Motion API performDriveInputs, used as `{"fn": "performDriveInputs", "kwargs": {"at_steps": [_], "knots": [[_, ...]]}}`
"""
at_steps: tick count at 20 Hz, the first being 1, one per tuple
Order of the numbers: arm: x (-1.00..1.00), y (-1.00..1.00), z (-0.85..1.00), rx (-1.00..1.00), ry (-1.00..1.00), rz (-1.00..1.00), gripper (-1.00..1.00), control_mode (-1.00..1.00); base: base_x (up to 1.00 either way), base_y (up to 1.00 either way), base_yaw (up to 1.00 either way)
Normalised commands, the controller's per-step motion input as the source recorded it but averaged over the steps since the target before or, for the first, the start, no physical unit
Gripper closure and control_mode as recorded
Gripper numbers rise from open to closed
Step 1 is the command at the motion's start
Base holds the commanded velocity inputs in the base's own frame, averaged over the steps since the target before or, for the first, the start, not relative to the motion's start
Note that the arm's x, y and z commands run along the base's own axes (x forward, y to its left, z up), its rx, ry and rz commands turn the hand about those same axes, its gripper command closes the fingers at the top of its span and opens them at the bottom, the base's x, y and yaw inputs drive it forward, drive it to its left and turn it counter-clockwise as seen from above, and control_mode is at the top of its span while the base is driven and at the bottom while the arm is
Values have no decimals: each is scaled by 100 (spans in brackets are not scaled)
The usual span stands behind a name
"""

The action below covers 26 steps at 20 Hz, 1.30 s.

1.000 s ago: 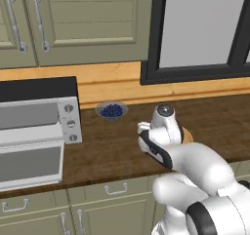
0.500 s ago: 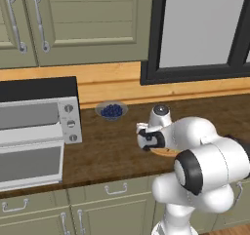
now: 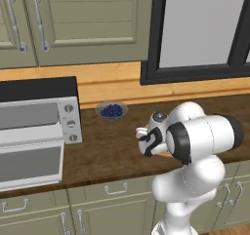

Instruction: Pick up the kebab skewer and baguette bread, and place them inside the toaster oven. Close the toaster oven door and start by setting the timer.

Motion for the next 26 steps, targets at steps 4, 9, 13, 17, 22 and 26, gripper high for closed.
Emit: {"fn": "performDriveInputs", "kwargs": {"at_steps": [4,9,13,17,22,26], "knots": [[16,0,-25,0,-4,0,100,-100,0,0,0],[3,0,-9,0,-3,0,100,-100,0,0,0],[0,0,0,0,-2,0,100,-100,0,0,0],[-14,0,2,0,-15,0,100,-100,0,0,0],[-40,9,57,0,-21,0,100,-100,0,0,0],[-32,16,96,0,0,0,100,-100,0,0,0]]}}
